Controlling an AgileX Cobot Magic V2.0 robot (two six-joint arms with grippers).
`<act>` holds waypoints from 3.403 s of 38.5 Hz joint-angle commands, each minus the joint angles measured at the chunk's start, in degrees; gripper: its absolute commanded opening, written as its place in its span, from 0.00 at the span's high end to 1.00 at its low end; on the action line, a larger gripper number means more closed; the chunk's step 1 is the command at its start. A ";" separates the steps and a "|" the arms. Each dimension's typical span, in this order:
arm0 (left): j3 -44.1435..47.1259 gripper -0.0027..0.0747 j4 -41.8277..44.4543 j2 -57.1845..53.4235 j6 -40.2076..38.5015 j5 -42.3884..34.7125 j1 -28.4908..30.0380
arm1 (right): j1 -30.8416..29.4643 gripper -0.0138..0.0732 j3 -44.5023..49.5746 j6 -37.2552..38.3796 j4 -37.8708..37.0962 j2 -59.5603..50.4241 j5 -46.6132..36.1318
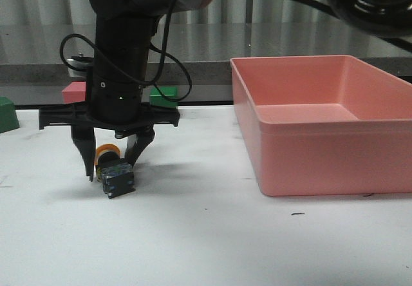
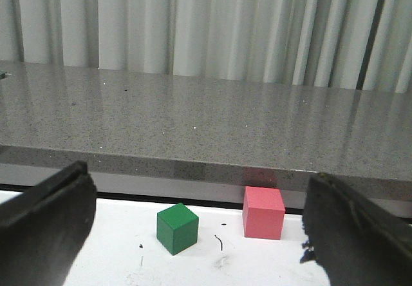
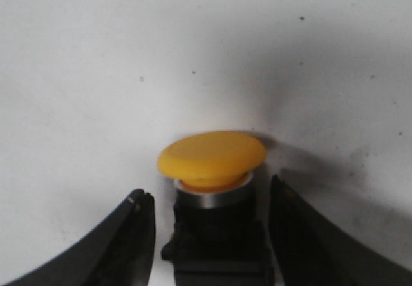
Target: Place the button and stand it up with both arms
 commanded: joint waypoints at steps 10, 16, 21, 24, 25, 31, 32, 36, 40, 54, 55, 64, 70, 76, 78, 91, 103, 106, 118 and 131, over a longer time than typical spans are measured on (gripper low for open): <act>-1.96 0.17 -0.08 0.78 -0.56 -4.83 0.04 | -0.11 0.38 -1.97 -3.61 1.11 -14.87 2.32; -1.96 0.17 -0.08 0.78 -0.56 -4.83 0.04 | -0.11 0.61 -1.97 -4.13 1.11 -18.21 2.56; -1.96 0.17 -0.08 0.78 -0.56 -4.83 0.04 | -0.11 0.80 -1.97 -5.45 1.00 -19.67 3.19; -1.96 0.17 -0.08 0.78 -0.56 -4.83 0.04 | -0.11 0.88 -1.97 -5.84 1.00 -20.20 4.26; -1.96 0.17 -0.08 0.78 -0.56 -4.83 0.04 | -0.11 0.92 -1.97 -5.89 1.00 -20.46 4.70; -1.96 0.17 -0.08 0.78 -0.56 -4.83 0.04 | -0.99 0.91 -1.97 -8.71 1.00 -22.30 8.33; -1.96 0.17 -0.08 0.78 -0.56 -4.83 0.04 | -1.35 0.91 -1.97 -9.02 1.00 -22.73 9.03; -1.96 0.17 -0.08 0.78 -0.56 -4.83 0.04 | -3.40 0.91 -1.97 -10.36 0.98 -24.62 11.21; -1.96 0.17 -0.08 0.78 -0.56 -4.83 0.04 | -6.31 0.91 -0.97 -11.30 0.84 -27.26 11.76; -1.96 0.17 -0.08 0.78 -0.56 -4.83 0.04 | -20.11 0.91 19.76 -11.96 -8.88 -44.44 11.52; -1.96 0.17 -0.08 0.78 -0.56 -4.83 0.04 | -20.97 0.91 22.22 -11.96 -9.87 -45.65 11.29; -1.96 0.17 -0.08 0.78 -0.56 -4.83 0.04 | -30.33 0.91 42.42 -11.96 -10.76 -59.78 4.24; -1.96 0.17 -0.08 0.78 -0.56 -4.83 0.04 | -35.99 0.91 55.04 -10.92 -10.69 -68.28 -0.69; -1.96 0.17 -0.08 0.78 -0.56 -4.83 0.04 | -38.20 0.91 68.24 -10.15 -10.76 -77.10 -8.58; -1.96 0.17 -0.08 0.78 -0.56 -4.83 0.04 | -38.20 0.91 72.61 -10.15 -10.88 -80.84 -12.96; -1.96 0.17 -0.08 0.78 -0.56 -4.83 0.04 | -38.12 0.91 98.16 -10.21 -16.91 -105.37 -39.07; -1.96 0.17 -0.08 0.78 -0.56 -4.83 0.04 | -38.12 0.91 111.69 -10.21 -17.31 -129.46 -50.03; -1.96 0.17 -0.08 0.78 -0.56 -4.83 0.04 | -38.12 0.91 112.39 -10.21 -17.31 -132.79 -52.30; -1.96 0.17 -1.32 0.78 -0.66 -5.38 0.04 | -38.12 0.91 112.45 -10.21 -17.31 -134.43 -52.56; -7.32 0.17 -2.31 10.86 -0.66 3.99 -7.53 | -38.12 0.91 112.45 -10.21 -17.31 -134.43 -52.56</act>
